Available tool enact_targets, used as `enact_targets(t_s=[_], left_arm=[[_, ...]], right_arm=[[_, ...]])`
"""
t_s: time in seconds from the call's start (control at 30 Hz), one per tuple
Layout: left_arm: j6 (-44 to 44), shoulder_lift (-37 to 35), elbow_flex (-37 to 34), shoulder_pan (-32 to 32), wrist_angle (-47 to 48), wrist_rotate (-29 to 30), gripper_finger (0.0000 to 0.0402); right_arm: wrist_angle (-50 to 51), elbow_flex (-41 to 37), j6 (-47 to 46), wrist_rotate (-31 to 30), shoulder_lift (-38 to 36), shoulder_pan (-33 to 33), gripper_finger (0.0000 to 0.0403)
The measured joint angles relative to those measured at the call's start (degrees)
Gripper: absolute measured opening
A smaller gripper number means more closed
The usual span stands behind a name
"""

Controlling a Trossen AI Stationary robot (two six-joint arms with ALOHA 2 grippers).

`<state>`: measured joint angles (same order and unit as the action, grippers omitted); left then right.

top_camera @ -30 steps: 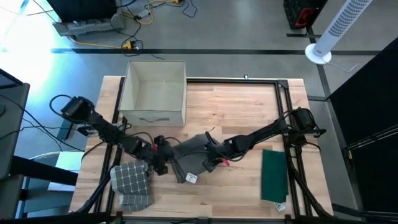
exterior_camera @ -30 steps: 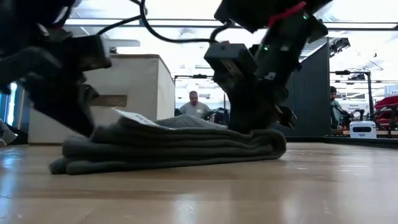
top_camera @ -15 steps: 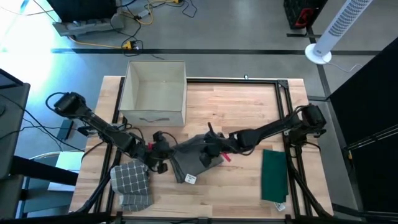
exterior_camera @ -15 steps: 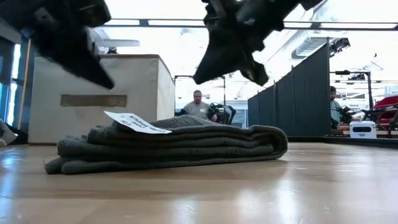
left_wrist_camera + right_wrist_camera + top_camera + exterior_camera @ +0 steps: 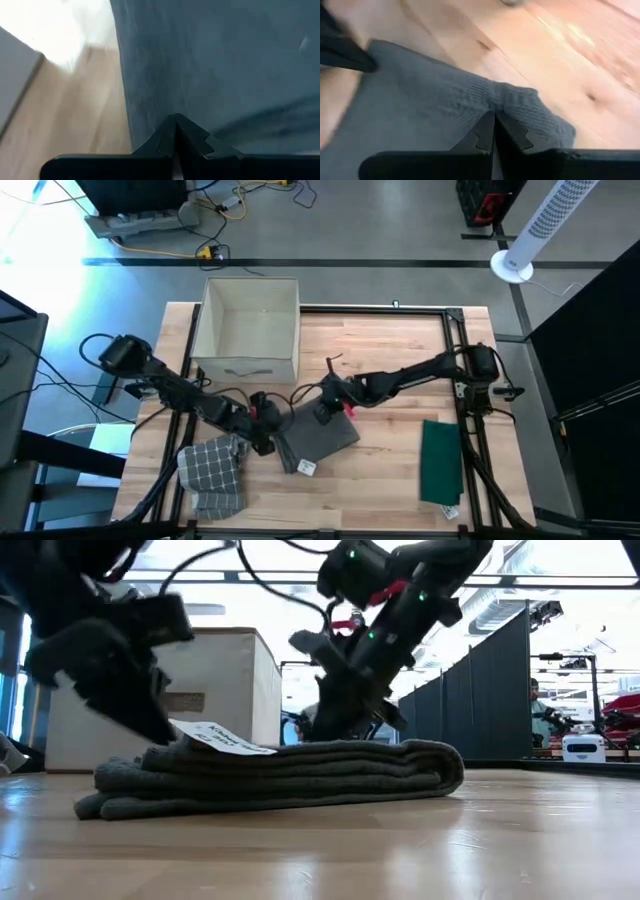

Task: Fold towel
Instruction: Fold the gray towel

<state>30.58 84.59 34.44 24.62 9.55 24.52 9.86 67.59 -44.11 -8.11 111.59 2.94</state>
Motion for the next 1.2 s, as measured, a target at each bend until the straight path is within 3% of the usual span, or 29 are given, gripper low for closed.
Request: enact_targets(t_s=[0.23,0.47,0.6,0.77,1.03,1.2], left_arm=[[2.21,2.03,0.07,2.36,2.04,-0.15,0.0000],[3.31,-6.26,2.44,2.56,4.48,-1.70,0.0000],[3.79,-8.44,2.64,2.81,-2.54,-1.47,0.0000],[4.23,-4.41,1.68,3.25,-9.22,-1.82,0.0000],[4.79,4.88,-0.44,3.11,-9.66,-5.28,0.0000],[4.81,4.36,-0.38,3.17,-9.35,-8.95,0.0000]], right_arm=[[1.26,0.25,0.52,0.54,0.17,-0.44,0.0000],[1.61,2.38,-1.12,2.37,-5.81,3.52,0.0000],[3.25,1.36,-3.79,2.59,-6.33,7.31,0.0000],[3.33,-2.35,-9.07,2.33,-5.78,11.12,0.0000],[0.31,-10.59,-16.81,1.20,-5.79,12.16,0.0000],[1.04,-11.50,-17.50,3.59,-7.23,11.62,0.0000]])
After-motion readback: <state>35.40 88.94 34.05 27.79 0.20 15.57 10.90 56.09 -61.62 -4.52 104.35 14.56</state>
